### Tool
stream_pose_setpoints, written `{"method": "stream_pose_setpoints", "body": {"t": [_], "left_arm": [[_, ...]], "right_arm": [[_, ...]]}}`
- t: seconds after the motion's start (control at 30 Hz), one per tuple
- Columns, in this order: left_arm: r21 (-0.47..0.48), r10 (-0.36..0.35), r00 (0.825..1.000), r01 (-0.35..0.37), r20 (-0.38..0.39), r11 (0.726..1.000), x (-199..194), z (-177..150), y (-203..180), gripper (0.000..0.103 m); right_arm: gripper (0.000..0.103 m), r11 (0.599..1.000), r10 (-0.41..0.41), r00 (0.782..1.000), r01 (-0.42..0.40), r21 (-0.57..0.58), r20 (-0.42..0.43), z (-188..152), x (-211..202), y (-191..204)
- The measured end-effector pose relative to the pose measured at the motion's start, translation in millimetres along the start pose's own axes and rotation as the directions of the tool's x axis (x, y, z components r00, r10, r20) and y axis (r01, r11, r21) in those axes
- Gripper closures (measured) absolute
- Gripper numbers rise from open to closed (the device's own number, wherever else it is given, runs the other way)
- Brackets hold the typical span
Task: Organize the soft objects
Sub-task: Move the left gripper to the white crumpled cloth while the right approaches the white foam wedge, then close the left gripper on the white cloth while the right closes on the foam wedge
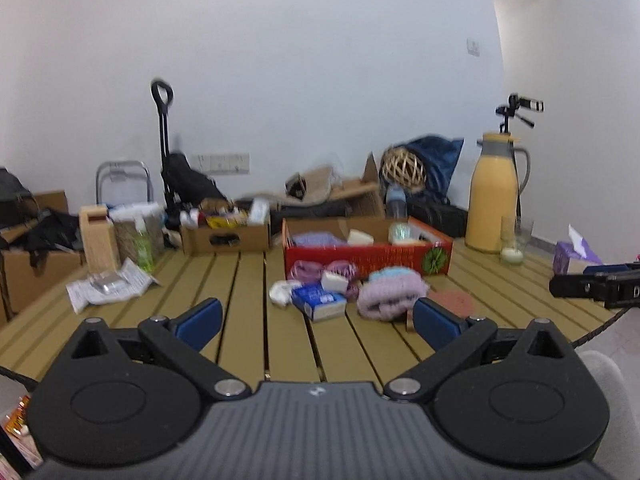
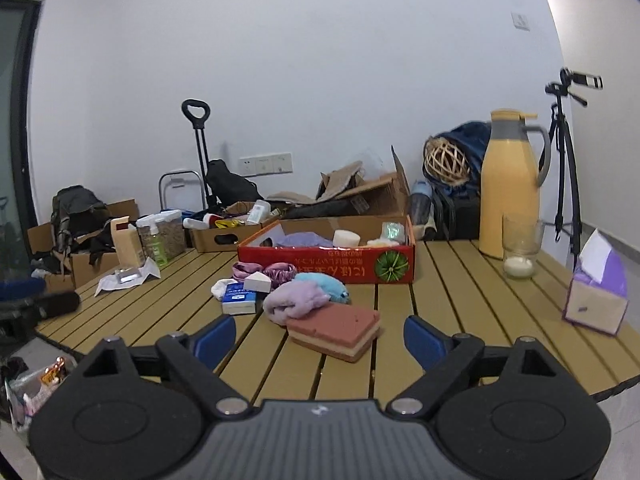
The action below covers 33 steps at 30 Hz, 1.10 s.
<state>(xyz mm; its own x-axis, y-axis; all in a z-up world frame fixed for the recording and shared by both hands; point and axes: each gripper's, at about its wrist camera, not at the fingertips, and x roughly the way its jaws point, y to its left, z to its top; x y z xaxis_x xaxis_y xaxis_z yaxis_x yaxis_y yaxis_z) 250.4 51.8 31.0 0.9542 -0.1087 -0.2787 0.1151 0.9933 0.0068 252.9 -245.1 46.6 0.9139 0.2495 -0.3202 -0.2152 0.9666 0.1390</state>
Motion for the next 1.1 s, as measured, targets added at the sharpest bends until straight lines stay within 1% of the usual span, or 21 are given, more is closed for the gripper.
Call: {"method": "stream_pose_setpoints", "body": {"t": [0.13,0.27,0.3,0.33,0.37,0.4,0.43,0.53,0.57,0.6,0.63,0.67,0.7,0.8,0.87,0.9,0.93,0.97,1.0,1.03,1.1], "left_arm": [[-0.012,0.015,0.999,-0.015,-0.038,1.000,42.4,-1.9,10.7,0.000],[-0.018,0.042,0.997,-0.043,-0.069,0.999,96.7,8.2,36.5,0.000],[-0.027,0.039,0.995,-0.042,-0.089,0.999,113.3,12.5,43.8,0.005],[-0.038,0.027,0.994,-0.031,-0.104,0.999,128.4,16.2,51.4,0.018],[-0.046,0.011,0.992,-0.017,-0.129,0.999,146.8,20.7,59.4,0.027],[-0.044,0.007,0.987,-0.014,-0.160,0.999,165.5,24.9,64.4,0.042],[-0.031,0.005,0.984,-0.011,-0.177,0.999,183.9,28.0,68.6,0.046],[0.015,0.013,0.980,-0.010,-0.200,1.000,232.6,29.4,73.8,0.046],[0.012,0.006,0.975,-0.004,-0.223,1.000,248.0,28.9,75.3,0.045],[0.001,-0.023,0.969,0.024,-0.247,1.000,264.3,27.9,77.4,0.044],[-0.010,-0.044,0.963,0.043,-0.266,0.999,277.8,26.7,79.4,0.044],[-0.015,-0.047,0.959,0.045,-0.280,0.999,289.3,25.5,81.4,0.042],[-0.009,-0.047,0.955,0.047,-0.293,0.999,301.4,23.8,83.0,0.039],[-0.008,-0.071,0.943,0.072,-0.325,0.997,322.4,17.2,87.5,0.040],[-0.045,-0.113,0.931,0.104,-0.347,0.994,329.8,14.3,91.7,0.049],[-0.069,-0.136,0.921,0.118,-0.364,0.991,332.8,12.5,93.9,0.057],[-0.091,-0.163,0.913,0.139,-0.374,0.986,334.1,10.5,95.9,0.070],[-0.114,-0.191,0.906,0.159,-0.378,0.981,334.3,7.8,97.6,0.078],[-0.125,-0.200,0.904,0.164,-0.378,0.978,333.6,6.2,97.2,0.083],[-0.125,-0.198,0.909,0.162,-0.367,0.979,331.2,4.5,97.6,0.085],[-0.120,-0.180,0.917,0.146,-0.355,0.982,326.0,4.0,97.9,0.086]], "right_arm": [[0.013,0.999,0.011,1.000,-0.010,0.030,-0.023,1.4,32.0,-2.2],[0.014,0.998,0.057,0.997,-0.056,0.013,-0.058,10.3,76.7,8.5],[0.015,0.998,0.069,0.996,-0.069,0.004,-0.063,13.2,88.3,13.5],[0.017,0.996,0.085,0.994,-0.085,-0.004,-0.071,15.8,102.9,18.0],[0.022,0.995,0.100,0.992,-0.100,-0.007,-0.083,18.4,117.3,23.1],[0.026,0.994,0.111,0.989,-0.112,-0.005,-0.098,21.3,131.8,27.1],[0.027,0.992,0.125,0.986,-0.126,-0.001,-0.113,24.4,148.9,32.0],[0.028,0.989,0.136,0.982,-0.142,-0.041,-0.131,31.2,192.3,51.1],[0.031,0.988,0.132,0.981,-0.142,-0.066,-0.143,33.0,208.7,58.9],[0.039,0.987,0.131,0.979,-0.144,-0.074,-0.155,35.1,225.3,65.0],[0.042,0.987,0.132,0.975,-0.146,-0.067,-0.176,37.8,243.2,70.0],[0.046,0.987,0.138,0.971,-0.151,-0.055,-0.193,40.2,257.7,73.7],[0.047,0.987,0.145,0.968,-0.156,-0.043,-0.203,42.7,271.4,77.4],[0.052,0.988,0.123,0.967,-0.142,-0.068,-0.222,47.4,304.1,87.9],[0.055,0.989,0.118,0.963,-0.135,-0.058,-0.242,49.2,319.8,88.7],[0.055,0.990,0.117,0.960,-0.133,-0.048,-0.253,49.2,326.2,87.8],[0.055,0.990,0.117,0.957,-0.132,-0.041,-0.264,48.5,332.9,88.0],[0.055,0.990,0.117,0.954,-0.132,-0.038,-0.275,46.8,337.3,88.1],[0.055,0.990,0.121,0.949,-0.137,-0.035,-0.290,45.1,342.8,88.2],[0.056,0.990,0.125,0.946,-0.141,-0.031,-0.300,42.7,346.9,88.0],[0.066,0.989,0.126,0.944,-0.144,-0.040,-0.304,39.7,350.2,89.2]]}}
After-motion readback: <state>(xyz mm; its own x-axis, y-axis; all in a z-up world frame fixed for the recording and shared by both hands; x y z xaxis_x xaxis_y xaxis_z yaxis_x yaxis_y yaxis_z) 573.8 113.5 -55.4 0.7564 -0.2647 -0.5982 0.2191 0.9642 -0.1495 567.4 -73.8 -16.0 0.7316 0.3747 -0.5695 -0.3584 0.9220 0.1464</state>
